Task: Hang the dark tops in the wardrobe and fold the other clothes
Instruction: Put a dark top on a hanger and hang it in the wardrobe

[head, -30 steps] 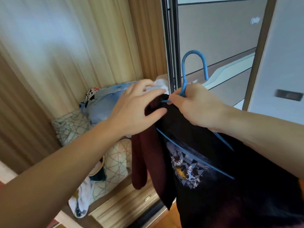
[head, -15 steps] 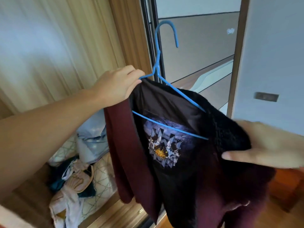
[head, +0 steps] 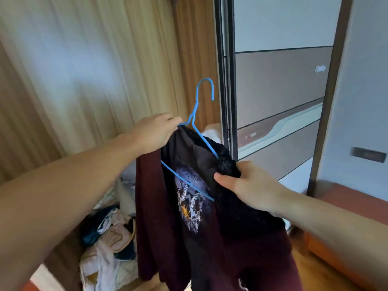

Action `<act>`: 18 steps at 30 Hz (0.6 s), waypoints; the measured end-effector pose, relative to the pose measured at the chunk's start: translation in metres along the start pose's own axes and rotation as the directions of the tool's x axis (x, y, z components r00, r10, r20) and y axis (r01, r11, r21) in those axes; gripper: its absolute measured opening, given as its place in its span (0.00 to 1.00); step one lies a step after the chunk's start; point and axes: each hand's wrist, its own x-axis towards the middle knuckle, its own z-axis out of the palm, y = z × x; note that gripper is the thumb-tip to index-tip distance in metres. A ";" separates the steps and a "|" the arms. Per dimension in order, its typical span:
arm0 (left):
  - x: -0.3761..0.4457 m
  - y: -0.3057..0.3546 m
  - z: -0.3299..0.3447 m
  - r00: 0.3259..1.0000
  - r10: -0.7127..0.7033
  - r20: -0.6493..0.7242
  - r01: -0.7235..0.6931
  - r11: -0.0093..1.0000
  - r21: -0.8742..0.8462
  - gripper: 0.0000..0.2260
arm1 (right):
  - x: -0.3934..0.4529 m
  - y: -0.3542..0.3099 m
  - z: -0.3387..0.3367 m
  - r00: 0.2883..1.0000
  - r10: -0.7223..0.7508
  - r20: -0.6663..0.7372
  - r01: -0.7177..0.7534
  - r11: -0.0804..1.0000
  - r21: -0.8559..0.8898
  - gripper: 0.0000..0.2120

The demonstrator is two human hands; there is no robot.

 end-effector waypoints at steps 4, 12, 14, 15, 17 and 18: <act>-0.004 -0.015 0.003 0.985 -0.133 0.111 0.116 0.983 0.142 0.09 | 0.032 -0.033 0.021 1.000 0.004 0.006 -0.004 1.000 0.007 0.18; -0.027 -0.020 -0.051 0.911 -0.398 -0.106 0.352 0.887 -0.299 0.19 | 0.059 -0.118 -0.004 0.993 -0.105 -0.059 0.110 0.989 0.099 0.13; -0.028 -0.005 -0.079 0.861 -0.486 -0.150 0.381 0.812 -0.442 0.17 | 0.070 -0.153 -0.020 0.990 -0.112 -0.088 0.121 0.987 0.104 0.14; -0.028 0.004 -0.095 0.829 -0.537 -0.158 0.390 0.757 -0.525 0.15 | 0.075 -0.172 -0.030 0.987 -0.124 -0.103 0.134 0.986 0.096 0.15; -0.027 0.025 -0.125 0.779 -0.610 -0.146 0.362 0.627 -0.689 0.09 | 0.080 -0.210 -0.051 0.979 -0.157 -0.130 0.167 0.984 0.069 0.15; -0.026 0.035 -0.140 0.771 -0.619 -0.151 0.312 0.573 -0.758 0.10 | 0.082 -0.226 -0.062 0.972 -0.182 -0.150 0.193 0.979 0.065 0.15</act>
